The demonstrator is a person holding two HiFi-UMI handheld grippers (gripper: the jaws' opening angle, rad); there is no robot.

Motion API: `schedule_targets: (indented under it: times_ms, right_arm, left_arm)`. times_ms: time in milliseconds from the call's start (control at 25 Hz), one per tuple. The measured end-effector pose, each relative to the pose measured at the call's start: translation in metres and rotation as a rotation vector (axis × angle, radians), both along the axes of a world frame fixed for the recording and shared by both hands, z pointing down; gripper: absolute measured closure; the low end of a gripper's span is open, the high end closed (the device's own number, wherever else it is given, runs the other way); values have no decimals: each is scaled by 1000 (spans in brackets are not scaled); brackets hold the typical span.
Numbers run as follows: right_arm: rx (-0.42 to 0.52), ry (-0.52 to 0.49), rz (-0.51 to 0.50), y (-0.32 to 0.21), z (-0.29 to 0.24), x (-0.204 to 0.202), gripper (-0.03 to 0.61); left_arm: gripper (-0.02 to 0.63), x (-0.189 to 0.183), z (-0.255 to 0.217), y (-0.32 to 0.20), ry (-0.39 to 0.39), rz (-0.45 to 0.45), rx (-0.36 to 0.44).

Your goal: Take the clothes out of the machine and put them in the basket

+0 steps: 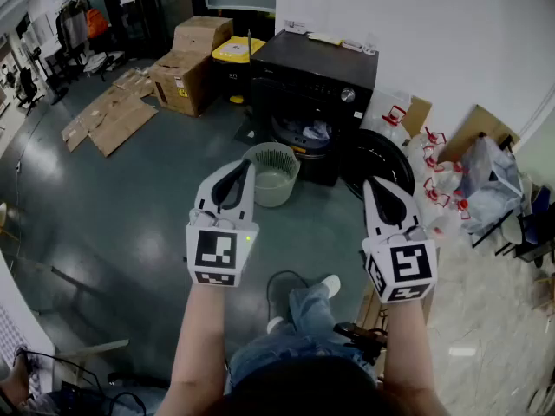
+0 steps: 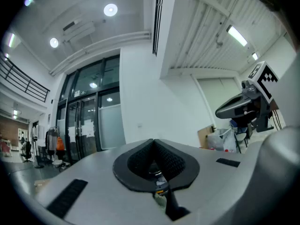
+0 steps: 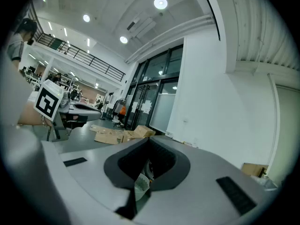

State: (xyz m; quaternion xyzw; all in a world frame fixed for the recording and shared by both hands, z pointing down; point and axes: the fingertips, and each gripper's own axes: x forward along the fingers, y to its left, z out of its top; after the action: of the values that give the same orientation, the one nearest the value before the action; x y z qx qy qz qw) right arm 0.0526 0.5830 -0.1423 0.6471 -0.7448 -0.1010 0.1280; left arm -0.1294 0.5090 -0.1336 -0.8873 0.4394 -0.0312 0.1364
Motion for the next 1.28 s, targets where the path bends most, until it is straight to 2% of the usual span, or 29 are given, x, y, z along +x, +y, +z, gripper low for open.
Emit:
schedule_targets:
  times_ms: [120,240,400,440,480,520,560,600,720,880,1120,1280]
  right_arm:
    - [20,-7,22,1,-2,4,578]
    - [46,-58,33,1,-5,10,578]
    - [24,-107,53,-4,-3,15,578]
    - [5,-122,50,-7,0,16,572]
    - [-4,-144,36,-11,1,16,392]
    - [8,-171,22,-15,1,17,142]
    - [34,-194,19,-19,-1,20,51]
    - [57,-205,27,-23,-2,24,22]
    - [51,-190,41,-37,4,35,5]
    - [16,-173,-2,-71,11,52,8]
    - [-35,-106,23,-151,16,101,11]
    - [-43,-154,34,-213,16,139,12]
  left_arm:
    - [611,0,0,-1,7,-4,-2]
    - [611,1,0,-3,1,-14,3]
    - [607,4,-6,-4,24,-6,-11]
    - [561,6,-4,-7,37,-3,-39]
    - [355,9,-1,-11,46,1,-78]
    - [106,13,3,-17,51,1,-115]
    - [80,16,5,-22,51,-7,-133]
    - [64,19,7,-28,45,-17,-136]
    - [49,30,14,-42,12,-21,-137]
    - [49,50,17,-72,-24,-12,-105]
    - [51,87,8,-146,-11,-17,-96]
    - [51,116,4,-206,-11,-32,-103]
